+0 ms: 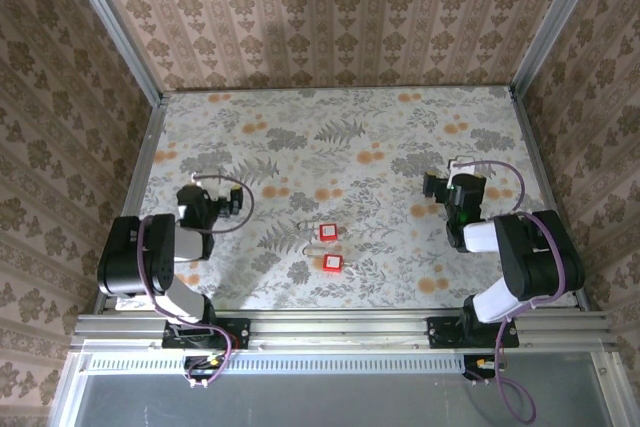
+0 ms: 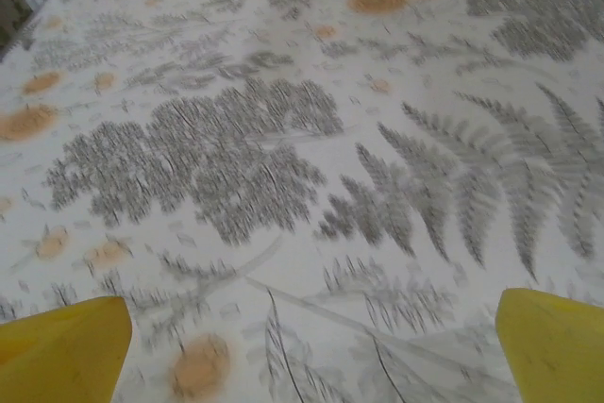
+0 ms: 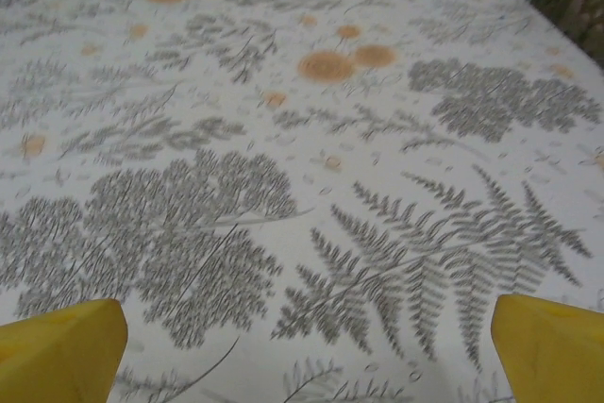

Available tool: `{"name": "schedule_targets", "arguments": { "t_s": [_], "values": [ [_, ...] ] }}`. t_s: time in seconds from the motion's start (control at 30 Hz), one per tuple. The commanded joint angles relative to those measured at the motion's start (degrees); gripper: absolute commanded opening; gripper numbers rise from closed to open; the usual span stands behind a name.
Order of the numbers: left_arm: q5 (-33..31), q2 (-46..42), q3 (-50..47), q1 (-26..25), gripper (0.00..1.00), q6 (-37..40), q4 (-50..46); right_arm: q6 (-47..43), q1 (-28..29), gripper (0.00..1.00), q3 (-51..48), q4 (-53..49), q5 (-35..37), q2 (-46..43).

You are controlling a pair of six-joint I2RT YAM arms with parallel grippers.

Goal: Unlock with the key

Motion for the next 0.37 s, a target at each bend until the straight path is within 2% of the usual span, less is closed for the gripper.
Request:
{"name": "schedule_targets", "arguments": {
  "t_s": [0.0,0.33],
  "values": [
    [-0.89,-0.57,2.33,1.46,1.00,-2.45,1.62,0.91,0.02,1.00,0.59,2.58,-0.22,-0.71],
    [-0.87,-0.79,1.61,1.78,1.00,-2.85,2.92,0.56,0.82,1.00,0.64,2.55,1.53,-0.75]
  ]
}}
